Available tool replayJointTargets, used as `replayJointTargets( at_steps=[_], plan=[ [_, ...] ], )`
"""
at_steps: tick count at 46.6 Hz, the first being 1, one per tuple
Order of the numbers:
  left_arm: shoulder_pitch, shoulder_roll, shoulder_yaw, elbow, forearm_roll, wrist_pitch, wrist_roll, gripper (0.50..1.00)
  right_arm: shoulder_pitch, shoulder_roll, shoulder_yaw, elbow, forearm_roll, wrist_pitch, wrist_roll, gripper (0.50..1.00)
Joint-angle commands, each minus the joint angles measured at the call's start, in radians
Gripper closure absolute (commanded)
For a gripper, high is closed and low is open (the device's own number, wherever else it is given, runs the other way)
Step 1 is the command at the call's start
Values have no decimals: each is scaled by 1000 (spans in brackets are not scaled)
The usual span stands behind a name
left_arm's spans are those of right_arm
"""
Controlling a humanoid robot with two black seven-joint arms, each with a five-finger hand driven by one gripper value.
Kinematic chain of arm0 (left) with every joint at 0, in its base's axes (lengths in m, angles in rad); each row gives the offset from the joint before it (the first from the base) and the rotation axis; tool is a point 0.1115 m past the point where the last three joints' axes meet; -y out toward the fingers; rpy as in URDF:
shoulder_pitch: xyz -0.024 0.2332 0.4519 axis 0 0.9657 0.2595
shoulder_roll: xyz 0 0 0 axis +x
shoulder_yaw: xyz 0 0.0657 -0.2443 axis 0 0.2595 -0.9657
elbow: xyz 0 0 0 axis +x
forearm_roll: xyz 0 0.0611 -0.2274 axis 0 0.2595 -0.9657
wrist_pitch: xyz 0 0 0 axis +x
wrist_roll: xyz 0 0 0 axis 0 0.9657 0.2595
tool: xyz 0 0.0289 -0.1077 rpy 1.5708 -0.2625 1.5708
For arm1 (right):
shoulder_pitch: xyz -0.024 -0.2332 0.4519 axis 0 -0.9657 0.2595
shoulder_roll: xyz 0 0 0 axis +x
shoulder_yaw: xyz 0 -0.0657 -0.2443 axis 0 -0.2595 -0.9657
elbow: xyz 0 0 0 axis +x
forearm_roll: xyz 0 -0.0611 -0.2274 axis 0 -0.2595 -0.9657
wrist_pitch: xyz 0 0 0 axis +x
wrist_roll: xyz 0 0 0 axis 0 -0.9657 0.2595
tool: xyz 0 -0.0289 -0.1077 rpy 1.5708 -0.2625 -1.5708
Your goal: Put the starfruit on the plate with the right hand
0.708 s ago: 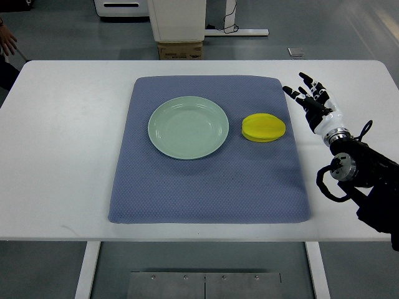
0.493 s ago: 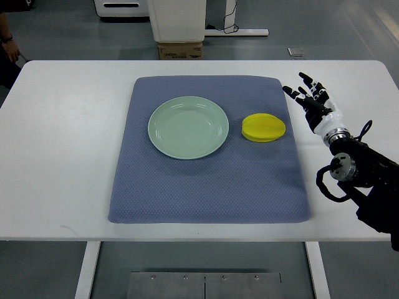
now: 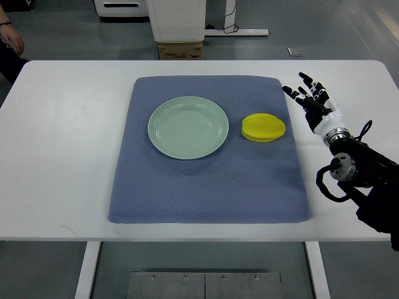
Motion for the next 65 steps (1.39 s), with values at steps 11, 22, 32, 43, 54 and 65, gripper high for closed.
replayJointTargets(
  at_steps=[11, 22, 32, 43, 54, 65],
  plan=[
    [8, 0, 3, -2, 1, -1, 0, 500, 1, 0, 0, 0, -1, 0, 0, 500],
    [8, 0, 1, -2, 1, -1, 0, 500, 5, 3, 0, 0, 1, 0, 0, 500],
    [8, 0, 1, -2, 1, -1, 0, 500, 5, 2, 0, -5, -1, 0, 0, 500],
    [8, 0, 1, 0, 1, -1, 0, 500, 11, -1, 0, -6, -1, 0, -2, 500],
    [6, 0, 3, -2, 1, -1, 0, 500, 8, -4, 0, -15, 1, 0, -3, 500],
    [8, 0, 3, 0, 1, -1, 0, 500, 6, -23, 2, -14, 1, -2, -3, 500]
  ],
)
